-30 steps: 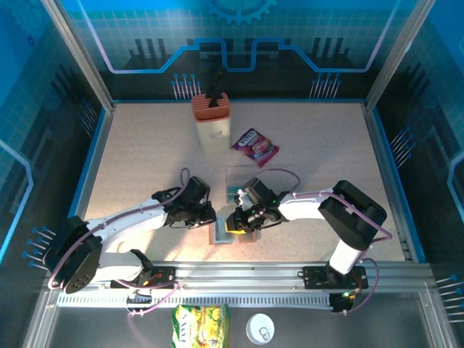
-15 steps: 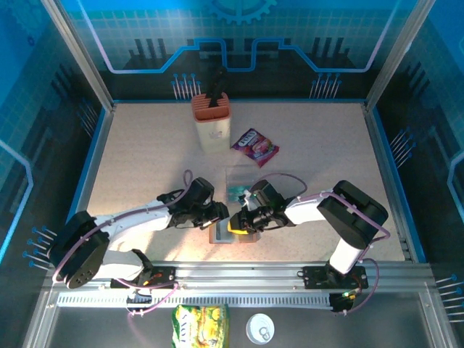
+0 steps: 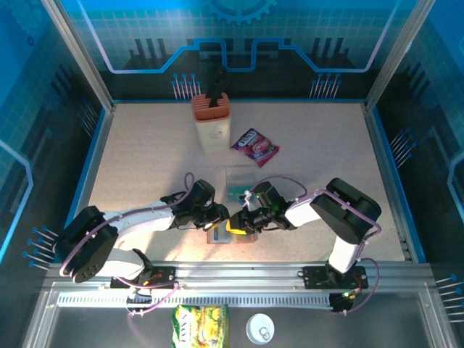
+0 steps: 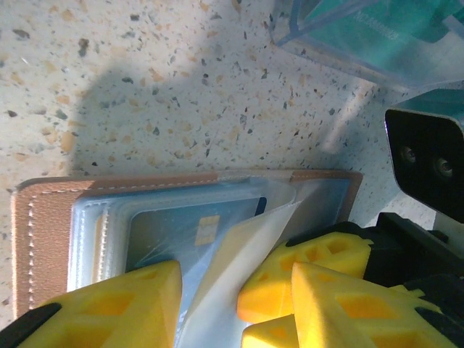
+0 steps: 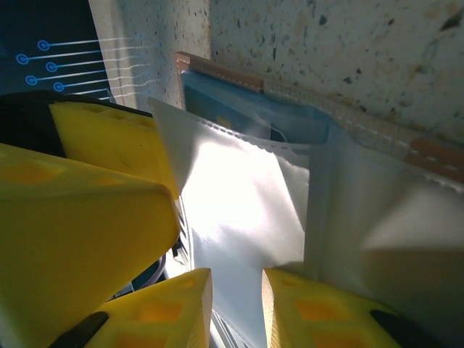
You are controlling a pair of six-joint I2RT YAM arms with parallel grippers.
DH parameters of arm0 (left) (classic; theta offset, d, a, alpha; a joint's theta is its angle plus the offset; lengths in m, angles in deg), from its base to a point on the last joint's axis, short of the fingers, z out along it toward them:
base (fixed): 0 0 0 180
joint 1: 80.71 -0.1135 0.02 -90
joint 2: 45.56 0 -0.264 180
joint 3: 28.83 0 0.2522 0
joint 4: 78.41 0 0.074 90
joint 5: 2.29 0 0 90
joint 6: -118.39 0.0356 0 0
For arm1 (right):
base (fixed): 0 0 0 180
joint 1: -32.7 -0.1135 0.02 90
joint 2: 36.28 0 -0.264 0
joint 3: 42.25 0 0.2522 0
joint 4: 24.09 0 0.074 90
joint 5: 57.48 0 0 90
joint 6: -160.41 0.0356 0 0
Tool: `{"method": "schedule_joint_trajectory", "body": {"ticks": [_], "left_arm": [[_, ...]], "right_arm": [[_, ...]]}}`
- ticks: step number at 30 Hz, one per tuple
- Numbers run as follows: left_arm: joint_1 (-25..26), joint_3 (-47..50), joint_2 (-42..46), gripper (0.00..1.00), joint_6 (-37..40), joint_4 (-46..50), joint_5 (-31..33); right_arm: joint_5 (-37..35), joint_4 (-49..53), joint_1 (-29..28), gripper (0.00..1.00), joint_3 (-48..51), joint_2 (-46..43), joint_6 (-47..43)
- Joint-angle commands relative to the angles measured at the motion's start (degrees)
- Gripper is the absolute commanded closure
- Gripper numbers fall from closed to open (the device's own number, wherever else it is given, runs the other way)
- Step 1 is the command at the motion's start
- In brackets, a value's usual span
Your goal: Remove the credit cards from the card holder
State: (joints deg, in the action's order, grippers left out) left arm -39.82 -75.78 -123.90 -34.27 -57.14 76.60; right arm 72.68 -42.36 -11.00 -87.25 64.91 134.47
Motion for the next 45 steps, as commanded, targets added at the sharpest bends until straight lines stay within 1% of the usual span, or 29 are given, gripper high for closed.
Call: {"method": "schedule_joint_trajectory", "body": {"ticks": [1, 5, 7, 10, 13, 16, 18, 21, 24, 27, 29, 31, 36, 40, 45], "left_arm": [[0.3, 1.0, -1.1, 0.57, -0.8, -1.0, -2.5], [0.3, 0.5, -0.6, 0.58, 0.0, 0.7, -2.4], [0.2, 1.1, 0.2, 0.62, -0.1, 0.5, -2.3], [0.2, 1.4, 1.3, 0.65, -0.6, 0.1, -2.6], [0.2, 0.7, 2.0, 0.71, -0.4, 0.4, -3.5], [0.2, -1.1, 2.4, 0.72, 0.3, 1.7, -4.7], [0.2, -2.4, 2.6, 0.72, 0.9, 2.8, -5.4], [0.3, -4.2, 2.5, 0.72, 1.5, 3.6, -6.5], [0.5, -6.6, 1.1, 0.71, 2.0, 4.2, -7.7], [1.2, -8.9, -1.4, 0.68, 2.5, 3.7, -8.9], [1.7, -10.4, -3.3, 0.67, 2.6, 2.7, -9.7], [2.4, -12.1, -5.8, 0.67, 2.7, 1.7, -10.5], [4.2, -17.4, -11.7, 0.66, 3.6, 1.4, -11.7], [5.3, -19.5, -15.2, 0.60, 3.7, 0.0, -11.5], [5.5, -23.2, -20.9, 0.58, 3.7, -2.3, -12.9]], "right_arm": [[0.3, -2.1, 0.1, 0.75, 0.7, 1.5, 0.7], [0.3, -2.2, 0.2, 0.75, 1.0, 1.4, 0.8], [0.1, -2.9, 0.2, 0.75, 1.3, 1.3, 1.3], [0.1, -5.0, 0.2, 0.75, 2.0, 0.3, 2.2], [0.0, -5.8, 0.1, 0.75, 2.1, -1.9, 2.4], [-1.0, -3.7, 0.2, 0.75, 2.3, -5.5, 2.1], [-2.7, 0.4, 0.2, 0.74, 2.4, -8.8, 0.8], [-5.9, 11.5, 0.2, 0.74, 1.2, -14.5, -2.8], [-10.9, 28.0, 0.3, 0.73, -1.9, -20.5, -9.1], [-17.1, 44.1, 0.5, 0.72, -6.0, -25.7, -15.6], [-20.0, 50.6, 0.9, 0.71, -7.4, -28.2, -18.2], [-21.3, 53.8, 1.8, 0.70, -7.6, -30.6, -19.3], [-22.4, 57.4, 3.7, 0.70, -6.1, -36.1, -19.1], [-24.1, 59.8, 4.9, 0.69, -4.7, -40.9, -18.7], [-25.7, 65.3, 5.6, 0.68, -4.4, -46.6, -18.3]]}}
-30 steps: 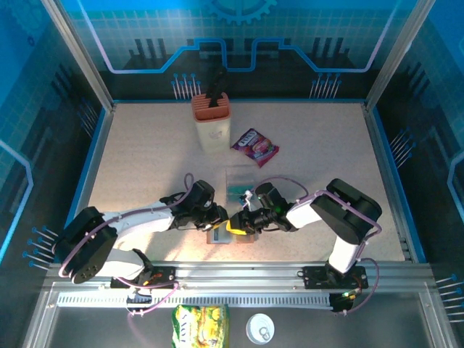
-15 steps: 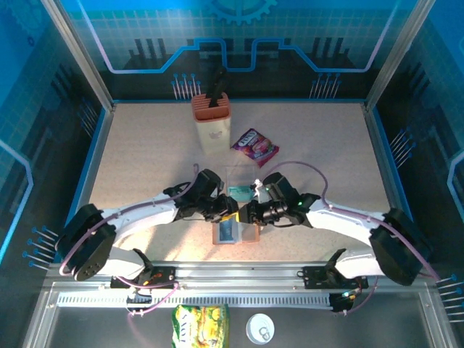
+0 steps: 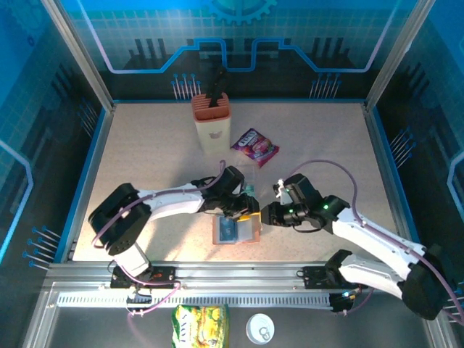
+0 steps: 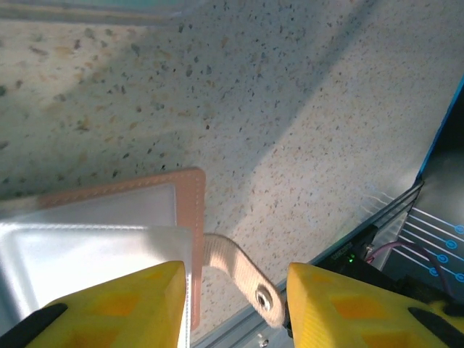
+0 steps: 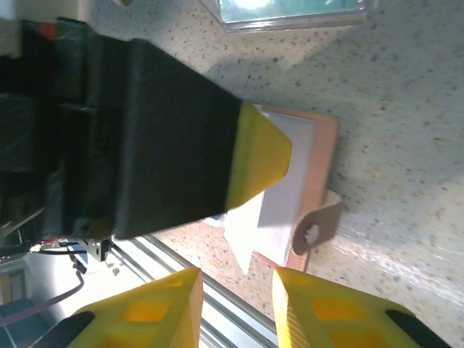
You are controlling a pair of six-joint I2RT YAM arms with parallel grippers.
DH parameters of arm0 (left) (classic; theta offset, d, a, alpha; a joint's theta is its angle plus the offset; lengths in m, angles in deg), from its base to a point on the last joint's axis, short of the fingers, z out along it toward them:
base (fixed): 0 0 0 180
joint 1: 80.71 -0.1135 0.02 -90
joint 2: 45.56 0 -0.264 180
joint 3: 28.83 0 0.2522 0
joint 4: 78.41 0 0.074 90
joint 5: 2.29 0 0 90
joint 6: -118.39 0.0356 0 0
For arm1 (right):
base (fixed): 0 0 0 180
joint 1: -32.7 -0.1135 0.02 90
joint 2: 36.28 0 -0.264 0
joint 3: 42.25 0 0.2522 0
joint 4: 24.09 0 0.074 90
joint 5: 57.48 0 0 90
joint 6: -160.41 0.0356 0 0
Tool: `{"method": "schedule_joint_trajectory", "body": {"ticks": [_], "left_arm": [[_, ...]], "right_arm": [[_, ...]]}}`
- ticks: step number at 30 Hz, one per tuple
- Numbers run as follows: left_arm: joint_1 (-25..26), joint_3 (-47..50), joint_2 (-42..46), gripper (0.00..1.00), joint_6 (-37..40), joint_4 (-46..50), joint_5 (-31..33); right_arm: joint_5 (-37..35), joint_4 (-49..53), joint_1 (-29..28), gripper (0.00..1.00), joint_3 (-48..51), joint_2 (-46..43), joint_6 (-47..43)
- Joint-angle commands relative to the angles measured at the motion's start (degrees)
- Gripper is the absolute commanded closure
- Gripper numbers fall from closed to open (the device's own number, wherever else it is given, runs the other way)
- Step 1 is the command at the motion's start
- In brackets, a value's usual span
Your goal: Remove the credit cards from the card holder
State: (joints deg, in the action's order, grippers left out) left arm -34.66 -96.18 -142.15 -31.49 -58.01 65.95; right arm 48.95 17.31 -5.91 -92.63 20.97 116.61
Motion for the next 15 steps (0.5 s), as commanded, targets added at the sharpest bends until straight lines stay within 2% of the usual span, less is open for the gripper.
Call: {"method": "schedule_joint_trajectory", "body": {"ticks": [1, 8, 15], "left_arm": [[0.3, -3.8, -3.8, 0.57, 1.4, -1.0, -2.6], [0.1, -8.2, -5.4, 0.57, 4.1, 0.7, -2.6], [-0.7, -8.1, -2.6, 0.57, 4.9, -1.4, -0.9]], "right_arm": [[-2.2, 6.0, 0.6, 0.68, 1.3, -3.9, 0.0], [-2.9, 8.2, 0.6, 0.68, 1.8, -8.7, 2.2], [-1.8, 9.4, -0.2, 0.68, -3.0, -6.5, 1.6]]}}
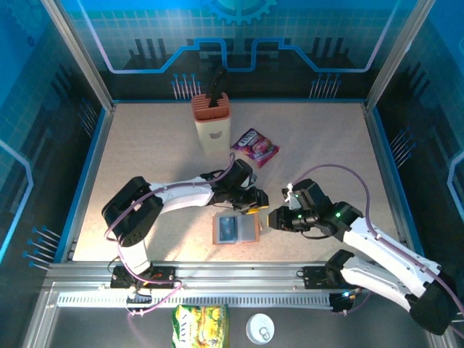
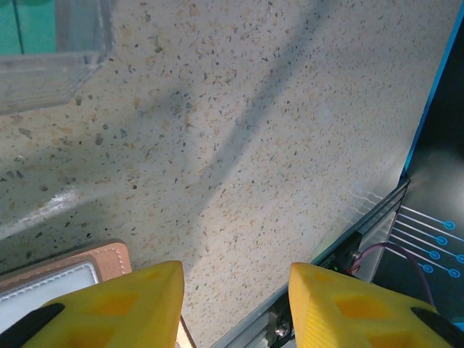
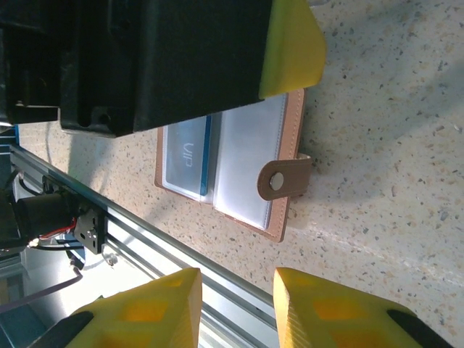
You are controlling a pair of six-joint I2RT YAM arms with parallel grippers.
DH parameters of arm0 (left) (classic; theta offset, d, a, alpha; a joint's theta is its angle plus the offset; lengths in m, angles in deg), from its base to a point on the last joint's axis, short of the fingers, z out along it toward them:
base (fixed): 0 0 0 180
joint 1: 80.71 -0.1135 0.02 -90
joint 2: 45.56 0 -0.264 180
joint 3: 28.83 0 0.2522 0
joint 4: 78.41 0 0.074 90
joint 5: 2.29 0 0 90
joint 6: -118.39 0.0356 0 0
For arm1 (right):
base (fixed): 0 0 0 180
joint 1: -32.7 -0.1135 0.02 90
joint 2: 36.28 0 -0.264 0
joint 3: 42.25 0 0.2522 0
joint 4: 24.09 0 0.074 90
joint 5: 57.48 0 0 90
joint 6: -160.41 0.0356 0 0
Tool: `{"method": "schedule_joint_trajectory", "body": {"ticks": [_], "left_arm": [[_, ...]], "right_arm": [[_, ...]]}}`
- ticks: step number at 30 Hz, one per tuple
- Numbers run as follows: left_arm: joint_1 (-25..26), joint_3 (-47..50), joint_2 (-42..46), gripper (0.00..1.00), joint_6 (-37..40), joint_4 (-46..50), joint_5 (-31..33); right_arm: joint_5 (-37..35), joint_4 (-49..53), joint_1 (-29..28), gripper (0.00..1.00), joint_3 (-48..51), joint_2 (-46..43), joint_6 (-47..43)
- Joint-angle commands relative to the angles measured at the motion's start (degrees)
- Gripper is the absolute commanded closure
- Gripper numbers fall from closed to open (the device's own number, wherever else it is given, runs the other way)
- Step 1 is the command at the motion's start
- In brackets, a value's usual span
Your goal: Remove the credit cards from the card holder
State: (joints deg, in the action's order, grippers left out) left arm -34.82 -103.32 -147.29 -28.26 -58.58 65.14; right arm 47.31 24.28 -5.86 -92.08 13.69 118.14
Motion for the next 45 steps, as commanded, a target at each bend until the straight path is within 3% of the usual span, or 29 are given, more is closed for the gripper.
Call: {"method": "schedule_joint_trajectory", "body": {"ticks": [1, 13, 20, 25, 32, 45], "left_arm": [[-0.8, -0.7, 3.3, 0.58, 1.6, -1.0, 0.4], [-2.3, 6.3, 21.6, 0.58, 4.1, 6.0, 11.2], [-3.5, 16.7, 34.7, 0.52, 1.9, 11.6, 15.4], [-4.5, 24.9, 40.2, 0.51, -2.4, 10.3, 15.1], [-4.7, 25.7, 37.1, 0.50, -3.8, 12.3, 12.4], [-4.6, 26.2, 26.4, 0.76, -0.6, 10.8, 11.4]], "right_arm": [[-0.6, 3.2, -0.4, 0.68, -4.3, 1.1, -0.2], [1.2, -0.8, -1.8, 0.68, -4.8, 3.9, 1.0], [5.2, -6.3, -4.5, 0.69, -8.8, 14.2, -0.3], [7.4, -11.4, -7.2, 0.69, -13.0, 23.2, -1.2], [14.1, -22.7, -8.6, 0.69, -13.4, 35.1, 1.7], [14.6, -33.3, -9.3, 0.73, -5.4, 40.9, 5.9]]}}
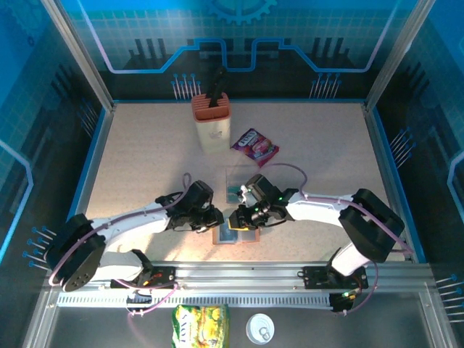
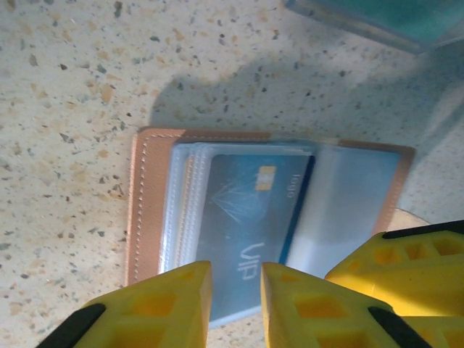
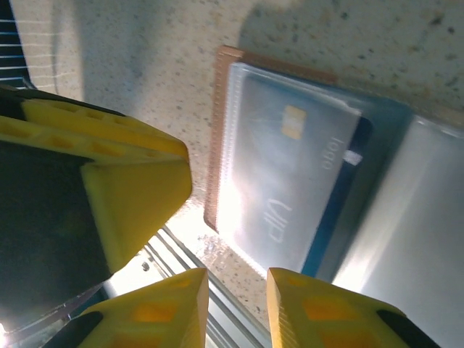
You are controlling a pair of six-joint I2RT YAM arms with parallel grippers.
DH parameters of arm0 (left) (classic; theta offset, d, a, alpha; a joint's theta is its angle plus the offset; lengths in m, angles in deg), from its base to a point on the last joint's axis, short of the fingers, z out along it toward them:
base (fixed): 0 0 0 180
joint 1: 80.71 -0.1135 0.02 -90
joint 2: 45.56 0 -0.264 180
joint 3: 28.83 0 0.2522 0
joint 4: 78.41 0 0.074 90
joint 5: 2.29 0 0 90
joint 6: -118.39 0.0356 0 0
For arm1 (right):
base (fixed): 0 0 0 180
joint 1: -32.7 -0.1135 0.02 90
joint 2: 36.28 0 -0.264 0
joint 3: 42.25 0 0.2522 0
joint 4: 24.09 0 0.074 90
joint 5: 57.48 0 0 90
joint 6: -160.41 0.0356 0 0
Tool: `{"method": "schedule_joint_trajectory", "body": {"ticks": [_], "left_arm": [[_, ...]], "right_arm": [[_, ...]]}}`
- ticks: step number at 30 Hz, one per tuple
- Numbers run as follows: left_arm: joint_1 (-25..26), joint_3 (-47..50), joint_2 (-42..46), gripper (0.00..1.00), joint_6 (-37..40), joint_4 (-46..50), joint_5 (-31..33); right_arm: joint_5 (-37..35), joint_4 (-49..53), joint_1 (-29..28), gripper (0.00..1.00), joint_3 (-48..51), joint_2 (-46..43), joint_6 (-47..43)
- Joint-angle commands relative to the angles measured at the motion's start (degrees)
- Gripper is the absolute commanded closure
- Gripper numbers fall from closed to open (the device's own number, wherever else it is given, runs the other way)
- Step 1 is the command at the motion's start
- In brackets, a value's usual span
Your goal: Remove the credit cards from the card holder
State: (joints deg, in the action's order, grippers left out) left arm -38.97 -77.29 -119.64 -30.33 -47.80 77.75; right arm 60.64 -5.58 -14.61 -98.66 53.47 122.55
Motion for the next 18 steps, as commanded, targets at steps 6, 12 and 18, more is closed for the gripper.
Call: {"method": "schedule_joint_trajectory", "body": {"ticks": [6, 12, 18], "left_arm": [[-0.3, 0.1, -5.4, 0.84, 2.0, -3.0, -4.0], [0.2, -1.1, -7.5, 0.91, 2.6, -2.3, -3.9], [0.2, -2.3, -8.1, 0.93, 5.1, 2.9, -1.4]], "right_arm": [[1.1, -4.9, -0.3, 0.74, 2.0, 2.6, 1.6], [0.8, -5.1, 0.0, 0.75, 2.0, 3.5, 1.4], [0.3, -4.5, 0.8, 0.75, 2.1, 3.5, 0.8]]}}
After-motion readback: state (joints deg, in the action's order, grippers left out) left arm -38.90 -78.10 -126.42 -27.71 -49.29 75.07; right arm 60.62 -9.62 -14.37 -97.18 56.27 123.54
